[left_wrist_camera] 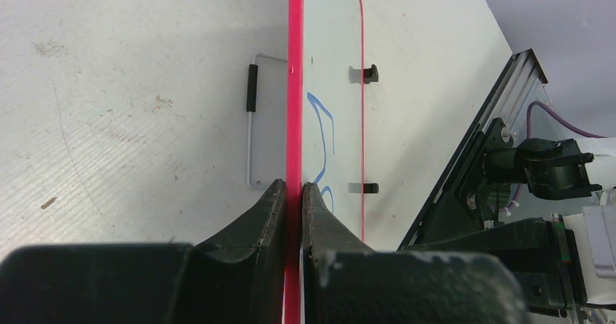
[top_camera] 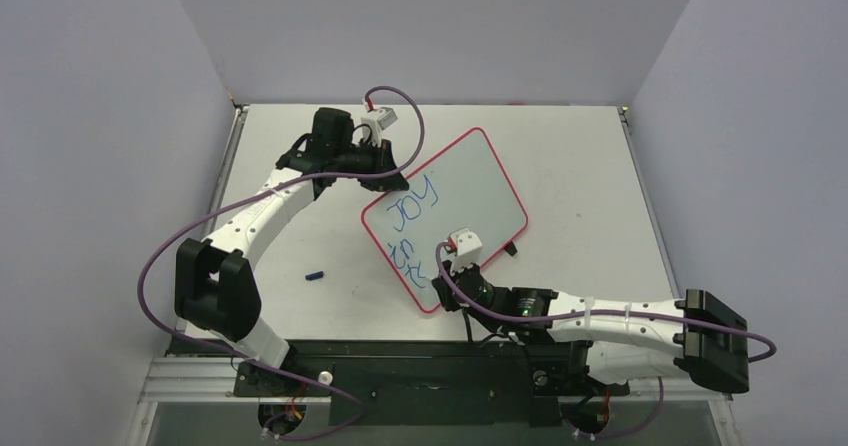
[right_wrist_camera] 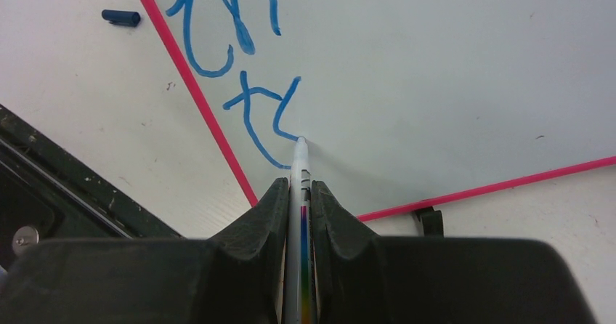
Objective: Write a sentence on the whiteboard
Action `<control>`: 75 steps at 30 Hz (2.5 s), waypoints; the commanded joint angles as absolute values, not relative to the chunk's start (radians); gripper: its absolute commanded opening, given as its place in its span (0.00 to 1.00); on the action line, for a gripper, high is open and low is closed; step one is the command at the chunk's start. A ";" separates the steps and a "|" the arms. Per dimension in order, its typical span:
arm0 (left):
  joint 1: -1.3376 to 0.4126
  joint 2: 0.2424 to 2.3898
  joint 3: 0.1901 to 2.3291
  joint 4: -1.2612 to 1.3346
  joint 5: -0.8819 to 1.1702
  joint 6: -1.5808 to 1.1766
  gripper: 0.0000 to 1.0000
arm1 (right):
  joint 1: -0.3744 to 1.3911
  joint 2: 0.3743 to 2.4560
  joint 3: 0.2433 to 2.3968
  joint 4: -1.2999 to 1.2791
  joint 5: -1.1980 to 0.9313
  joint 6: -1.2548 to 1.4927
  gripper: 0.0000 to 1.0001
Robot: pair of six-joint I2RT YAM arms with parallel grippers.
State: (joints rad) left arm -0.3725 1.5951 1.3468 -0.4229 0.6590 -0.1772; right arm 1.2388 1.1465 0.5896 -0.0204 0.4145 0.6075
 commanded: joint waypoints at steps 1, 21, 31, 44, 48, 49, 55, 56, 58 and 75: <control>-0.370 1.544 1.361 -0.376 0.626 -0.133 0.00 | 1.230 1.127 0.593 -0.060 0.486 0.623 0.00; -0.371 1.543 1.360 -0.376 0.627 -0.134 0.00 | 1.210 1.261 0.793 -0.071 0.474 0.517 0.00; -0.371 1.538 1.359 -0.376 0.625 -0.133 0.00 | 1.210 1.224 0.776 -0.095 0.472 0.532 0.00; -0.371 1.535 1.358 -0.375 0.625 -0.133 0.00 | 1.158 1.117 0.706 -0.054 0.431 0.548 0.00; -0.372 1.533 1.357 -0.375 0.625 -0.133 0.00 | 1.135 1.122 0.706 -0.054 0.420 0.539 0.00; -0.371 1.531 1.356 -0.375 0.626 -0.134 0.00 | 1.130 1.121 0.706 -0.054 0.416 0.537 0.00; -0.370 1.528 1.355 -0.373 0.626 -0.135 0.00 | 1.112 1.133 0.710 -0.050 0.408 0.528 0.00; -0.371 1.528 1.354 -0.374 0.626 -0.135 0.00 | 1.110 1.136 0.711 -0.049 0.407 0.527 0.00; -0.371 1.528 1.353 -0.373 0.626 -0.135 0.00 | 1.108 1.141 0.712 -0.046 0.405 0.525 0.00; -0.373 1.524 1.351 -0.373 0.626 -0.135 0.00 | 1.098 1.213 0.753 -0.036 0.389 0.512 0.00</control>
State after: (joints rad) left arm -0.3733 1.5837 1.3388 -0.4229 0.6563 -0.1776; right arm 1.1053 1.1896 0.7136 -0.0761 0.4026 0.5236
